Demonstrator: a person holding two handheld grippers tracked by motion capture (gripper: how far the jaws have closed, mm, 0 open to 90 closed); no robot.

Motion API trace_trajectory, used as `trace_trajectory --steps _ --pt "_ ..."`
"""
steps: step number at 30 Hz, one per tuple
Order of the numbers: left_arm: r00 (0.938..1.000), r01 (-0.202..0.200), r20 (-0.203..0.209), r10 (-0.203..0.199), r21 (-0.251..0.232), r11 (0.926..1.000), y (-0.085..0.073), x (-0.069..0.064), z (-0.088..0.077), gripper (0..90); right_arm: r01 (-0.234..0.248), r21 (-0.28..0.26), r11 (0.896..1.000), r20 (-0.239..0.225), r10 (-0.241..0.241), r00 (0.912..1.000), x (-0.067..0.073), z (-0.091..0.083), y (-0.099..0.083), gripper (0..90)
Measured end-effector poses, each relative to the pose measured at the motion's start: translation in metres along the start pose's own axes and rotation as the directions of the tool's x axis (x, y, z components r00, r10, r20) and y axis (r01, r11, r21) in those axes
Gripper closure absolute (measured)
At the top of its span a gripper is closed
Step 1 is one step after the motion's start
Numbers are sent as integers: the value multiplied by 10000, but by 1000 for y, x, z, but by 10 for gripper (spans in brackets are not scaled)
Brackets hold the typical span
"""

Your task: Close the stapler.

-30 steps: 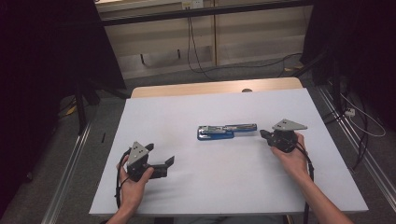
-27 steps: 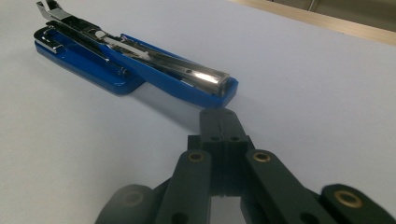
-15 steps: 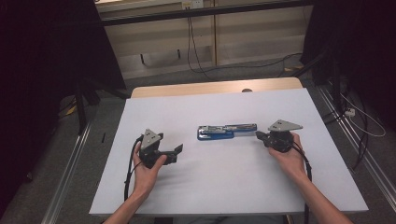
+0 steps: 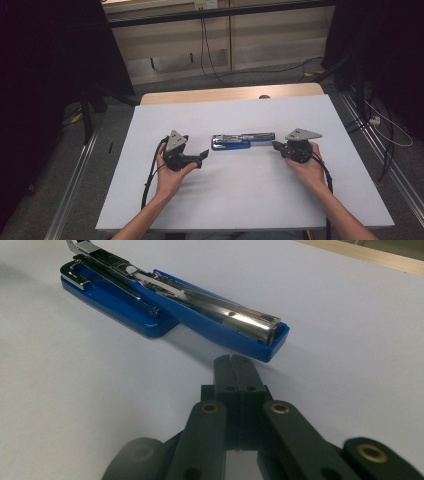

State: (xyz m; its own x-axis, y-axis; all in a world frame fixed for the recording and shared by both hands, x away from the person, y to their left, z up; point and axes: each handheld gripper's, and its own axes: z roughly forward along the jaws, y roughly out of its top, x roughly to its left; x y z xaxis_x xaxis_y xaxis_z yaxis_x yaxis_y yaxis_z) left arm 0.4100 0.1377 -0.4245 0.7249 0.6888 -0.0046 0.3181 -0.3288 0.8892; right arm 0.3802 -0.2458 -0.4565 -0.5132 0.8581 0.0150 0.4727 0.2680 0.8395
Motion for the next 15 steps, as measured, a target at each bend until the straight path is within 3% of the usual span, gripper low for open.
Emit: trace_trajectory --steps 3,7,11,13,15 --pt "9992 218 326 -218 6 9998 3 1 8 72 4 8 10000 -8 -4 10000 0 0 0 900" --pt "9998 -126 161 122 216 9997 5 1 17 87 -108 -28 9999 -13 108 9999 -1 0 0 900" --pt "9997 -1 230 -4 238 9997 11 7 22 141 -203 -40 9998 -5 203 9998 -2 -1 1 900" --pt "9989 424 205 -425 77 9991 13 10 25 168 -156 -98 9998 -18 156 9999 -2 -2 4 900" --pt "9993 350 116 -354 262 9990 13 10 30 178 -202 -148 9997 -50 202 9998 -1 -2 6 900"
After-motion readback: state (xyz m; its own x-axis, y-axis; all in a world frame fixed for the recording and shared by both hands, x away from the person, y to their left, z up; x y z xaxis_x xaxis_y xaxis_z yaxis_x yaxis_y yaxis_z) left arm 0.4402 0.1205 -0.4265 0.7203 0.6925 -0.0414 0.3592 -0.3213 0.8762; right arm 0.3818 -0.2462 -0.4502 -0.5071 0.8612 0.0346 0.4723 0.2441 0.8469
